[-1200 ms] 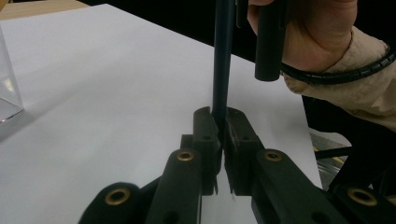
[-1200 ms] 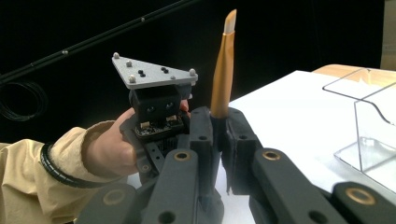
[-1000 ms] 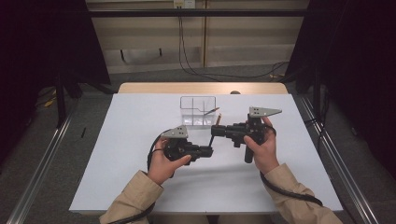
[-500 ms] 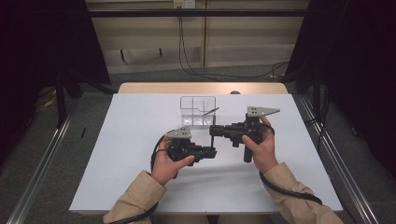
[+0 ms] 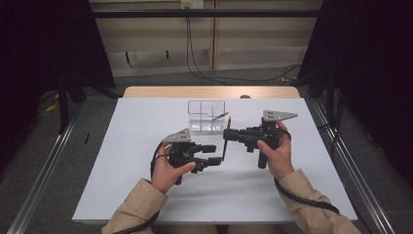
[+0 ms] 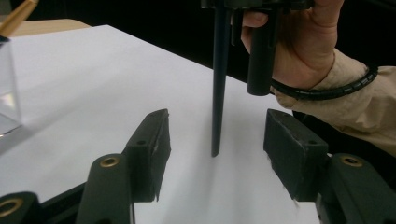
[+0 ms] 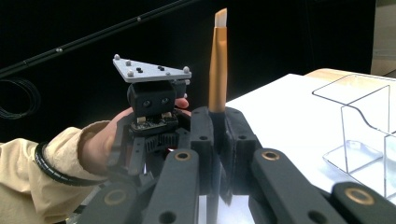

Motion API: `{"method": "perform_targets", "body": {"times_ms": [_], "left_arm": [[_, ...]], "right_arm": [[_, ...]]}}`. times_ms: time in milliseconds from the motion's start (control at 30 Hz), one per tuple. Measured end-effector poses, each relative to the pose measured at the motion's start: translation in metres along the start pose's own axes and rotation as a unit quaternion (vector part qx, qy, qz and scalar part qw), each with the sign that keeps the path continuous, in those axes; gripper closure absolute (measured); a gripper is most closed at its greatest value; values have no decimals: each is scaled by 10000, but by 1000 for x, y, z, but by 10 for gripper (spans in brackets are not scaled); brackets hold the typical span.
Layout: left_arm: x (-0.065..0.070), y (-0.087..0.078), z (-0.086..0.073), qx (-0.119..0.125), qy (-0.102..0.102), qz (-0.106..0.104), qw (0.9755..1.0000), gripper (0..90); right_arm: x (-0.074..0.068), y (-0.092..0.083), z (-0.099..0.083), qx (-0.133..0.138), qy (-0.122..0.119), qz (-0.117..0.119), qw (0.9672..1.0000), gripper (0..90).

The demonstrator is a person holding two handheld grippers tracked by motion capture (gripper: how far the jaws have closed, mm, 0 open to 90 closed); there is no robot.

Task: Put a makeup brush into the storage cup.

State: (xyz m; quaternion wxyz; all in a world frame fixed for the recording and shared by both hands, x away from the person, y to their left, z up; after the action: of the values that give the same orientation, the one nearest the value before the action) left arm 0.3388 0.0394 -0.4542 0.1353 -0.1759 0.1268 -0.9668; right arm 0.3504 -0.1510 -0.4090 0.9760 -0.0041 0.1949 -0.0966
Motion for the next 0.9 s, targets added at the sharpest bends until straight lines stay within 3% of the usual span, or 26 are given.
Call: {"method": "perform_targets", "body": {"times_ms": [200, 533, 900], "left_arm": [[-4, -10, 0, -7, 57, 235, 9997, 241], [-9, -29, -2, -39, 196, 530, 9984, 90], [-16, -55, -6, -6, 190, 790, 9967, 18]], "right_arm": [[0, -2, 1, 27, -57, -44, 10000, 840], [1, -4, 5, 12, -169, -106, 9998, 840], [1, -3, 5, -12, -204, -125, 9997, 840]]}}
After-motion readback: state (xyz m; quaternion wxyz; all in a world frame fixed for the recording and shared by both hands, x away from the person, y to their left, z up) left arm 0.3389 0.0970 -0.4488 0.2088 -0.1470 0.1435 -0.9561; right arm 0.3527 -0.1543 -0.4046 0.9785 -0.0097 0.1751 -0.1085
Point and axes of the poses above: each handheld gripper's, and its own axes: y roughly forward along the jaws, z roughly out of its top, x roughly to its right, the point moved 5 cm from there along y, roughly forward along the jaws, and after that the axes turned 7 degrees about z, right-handed, at the moved point
